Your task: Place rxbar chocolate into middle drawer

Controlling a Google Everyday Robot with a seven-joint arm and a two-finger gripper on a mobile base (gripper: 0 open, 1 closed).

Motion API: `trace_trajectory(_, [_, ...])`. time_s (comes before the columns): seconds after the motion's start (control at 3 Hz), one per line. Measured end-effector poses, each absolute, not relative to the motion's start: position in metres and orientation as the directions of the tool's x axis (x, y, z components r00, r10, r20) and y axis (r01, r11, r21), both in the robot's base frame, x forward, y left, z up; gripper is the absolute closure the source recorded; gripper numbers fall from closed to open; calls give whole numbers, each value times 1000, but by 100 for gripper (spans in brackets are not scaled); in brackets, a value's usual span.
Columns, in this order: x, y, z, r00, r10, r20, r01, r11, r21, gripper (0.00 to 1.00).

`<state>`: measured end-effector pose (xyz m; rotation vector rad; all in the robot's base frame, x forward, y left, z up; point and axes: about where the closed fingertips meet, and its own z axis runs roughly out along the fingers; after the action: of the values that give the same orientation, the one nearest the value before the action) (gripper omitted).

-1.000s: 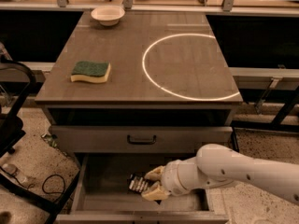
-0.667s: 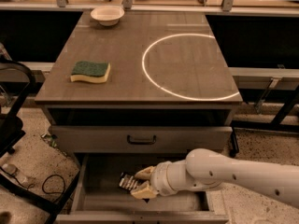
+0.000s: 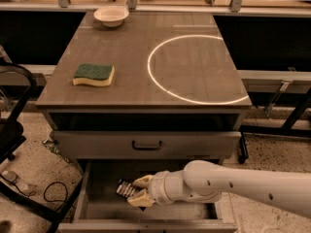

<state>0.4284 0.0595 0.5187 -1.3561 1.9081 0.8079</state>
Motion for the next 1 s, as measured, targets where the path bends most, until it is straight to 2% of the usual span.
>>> trace_trajectory(1.0, [467,53,444,-382,-502,-776,-893,417,170,100])
